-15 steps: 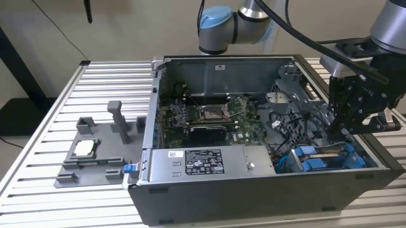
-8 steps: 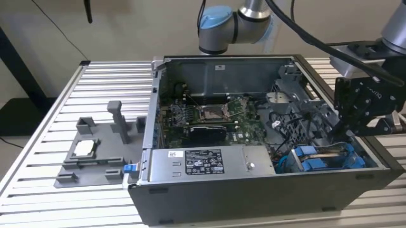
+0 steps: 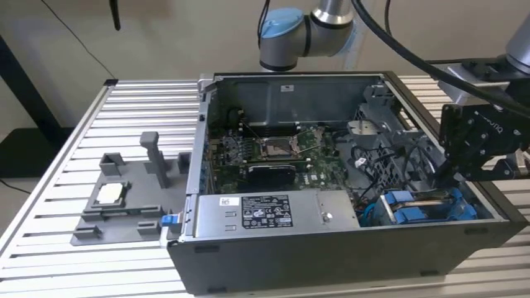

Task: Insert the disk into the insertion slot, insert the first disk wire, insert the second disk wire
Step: 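Insert the first disk wire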

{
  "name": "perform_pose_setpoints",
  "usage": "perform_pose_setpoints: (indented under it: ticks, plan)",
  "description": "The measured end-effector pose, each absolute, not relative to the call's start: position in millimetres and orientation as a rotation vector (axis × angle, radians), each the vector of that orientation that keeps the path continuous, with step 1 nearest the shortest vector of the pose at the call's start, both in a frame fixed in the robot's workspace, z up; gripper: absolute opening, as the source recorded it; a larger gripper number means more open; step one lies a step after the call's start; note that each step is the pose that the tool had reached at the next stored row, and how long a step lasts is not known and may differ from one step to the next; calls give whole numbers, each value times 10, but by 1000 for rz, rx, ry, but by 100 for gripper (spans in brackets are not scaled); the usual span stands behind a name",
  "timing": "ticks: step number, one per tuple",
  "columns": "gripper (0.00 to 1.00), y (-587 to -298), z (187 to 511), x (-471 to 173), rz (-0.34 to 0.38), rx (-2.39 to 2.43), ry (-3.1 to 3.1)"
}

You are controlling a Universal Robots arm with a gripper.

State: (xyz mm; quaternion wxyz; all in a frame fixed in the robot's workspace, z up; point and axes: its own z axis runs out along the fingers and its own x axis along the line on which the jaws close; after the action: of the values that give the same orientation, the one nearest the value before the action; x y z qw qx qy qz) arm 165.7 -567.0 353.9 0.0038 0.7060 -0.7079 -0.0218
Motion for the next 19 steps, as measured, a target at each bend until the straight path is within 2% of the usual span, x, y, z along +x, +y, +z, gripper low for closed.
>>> perform_pose_setpoints:
  ticks: [10,19]
  plan:
    - [19,-5674,3501,1750,-148,2177,-2201]
    - [19,-5678,3470,1762,-183,2155,-2194]
